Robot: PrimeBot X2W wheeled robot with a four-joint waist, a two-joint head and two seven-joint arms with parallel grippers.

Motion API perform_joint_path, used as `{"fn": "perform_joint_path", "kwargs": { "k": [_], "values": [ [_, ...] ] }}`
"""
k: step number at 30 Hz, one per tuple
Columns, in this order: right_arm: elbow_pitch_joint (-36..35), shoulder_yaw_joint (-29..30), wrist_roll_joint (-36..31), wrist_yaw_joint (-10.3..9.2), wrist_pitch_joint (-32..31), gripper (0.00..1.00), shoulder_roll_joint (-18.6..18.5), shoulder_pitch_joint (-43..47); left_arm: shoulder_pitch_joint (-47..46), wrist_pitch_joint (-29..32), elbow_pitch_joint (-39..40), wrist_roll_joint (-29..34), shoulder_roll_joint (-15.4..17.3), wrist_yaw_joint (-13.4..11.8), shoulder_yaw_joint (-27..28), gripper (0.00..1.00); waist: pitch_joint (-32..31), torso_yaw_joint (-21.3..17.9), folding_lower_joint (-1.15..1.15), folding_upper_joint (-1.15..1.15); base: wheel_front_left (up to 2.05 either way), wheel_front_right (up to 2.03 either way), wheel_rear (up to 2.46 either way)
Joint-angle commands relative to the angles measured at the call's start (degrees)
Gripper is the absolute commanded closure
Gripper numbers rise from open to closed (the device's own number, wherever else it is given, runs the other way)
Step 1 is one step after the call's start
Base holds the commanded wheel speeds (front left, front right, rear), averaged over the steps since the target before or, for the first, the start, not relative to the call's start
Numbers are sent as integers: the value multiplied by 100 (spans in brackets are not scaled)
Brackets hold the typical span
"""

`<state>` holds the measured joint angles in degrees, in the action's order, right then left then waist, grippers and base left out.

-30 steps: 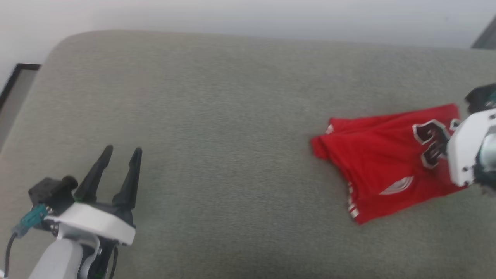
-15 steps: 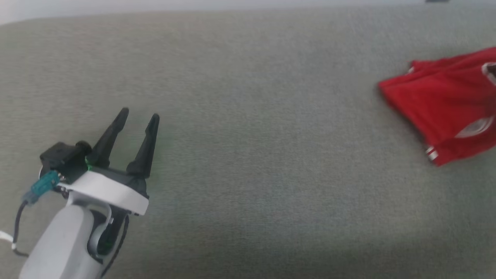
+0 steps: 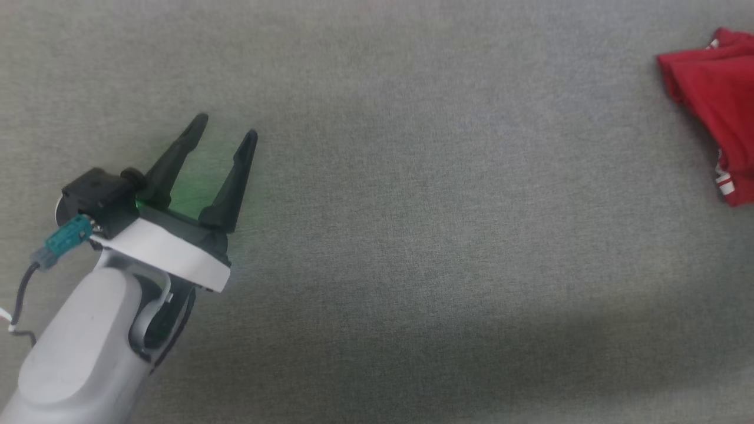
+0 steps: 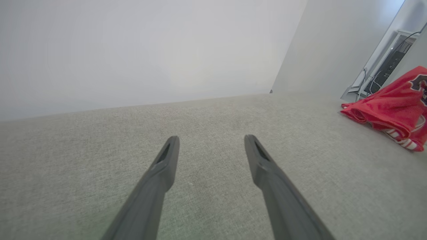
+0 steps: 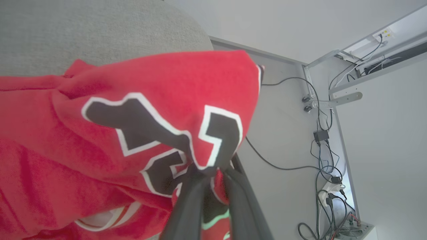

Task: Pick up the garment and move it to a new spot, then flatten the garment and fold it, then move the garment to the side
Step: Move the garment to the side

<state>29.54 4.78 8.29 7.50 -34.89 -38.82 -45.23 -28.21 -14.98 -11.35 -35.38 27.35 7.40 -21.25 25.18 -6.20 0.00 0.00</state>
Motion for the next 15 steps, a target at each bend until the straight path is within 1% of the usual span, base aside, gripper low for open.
{"fn": "perform_joint_path", "kwargs": {
  "k": [1, 12, 13, 14, 15],
  "values": [
    [64, 149, -176, -2, 79, 100, 115, -67, -136, -23, 8, -25, 21, 11, -39, 0, 145, -35, 0, 0, 0, 0, 0],
    [528, 1202, -1451, -2, 586, 100, 960, -37, -522, -23, -38, -146, 174, 11, -360, 0, 424, 133, 0, 0, 0, 0, 0],
    [557, 1309, -1547, -2, 625, 84, 1022, -59, -533, -23, -59, -143, 181, 11, -360, 0, 426, 151, 0, 0, 0, 0, 0],
    [576, 1386, -1655, -1, 660, 75, 1094, -73, -542, -23, -68, -150, 181, 11, -357, 0, 422, 167, 0, 0, 0, 0, 0],
    [575, 1461, -1761, -2, 733, 64, 1141, -89, -548, -23, -74, -160, 176, 11, -333, 0, 416, 181, 0, 0, 0, 0, 0]
  ]
}}
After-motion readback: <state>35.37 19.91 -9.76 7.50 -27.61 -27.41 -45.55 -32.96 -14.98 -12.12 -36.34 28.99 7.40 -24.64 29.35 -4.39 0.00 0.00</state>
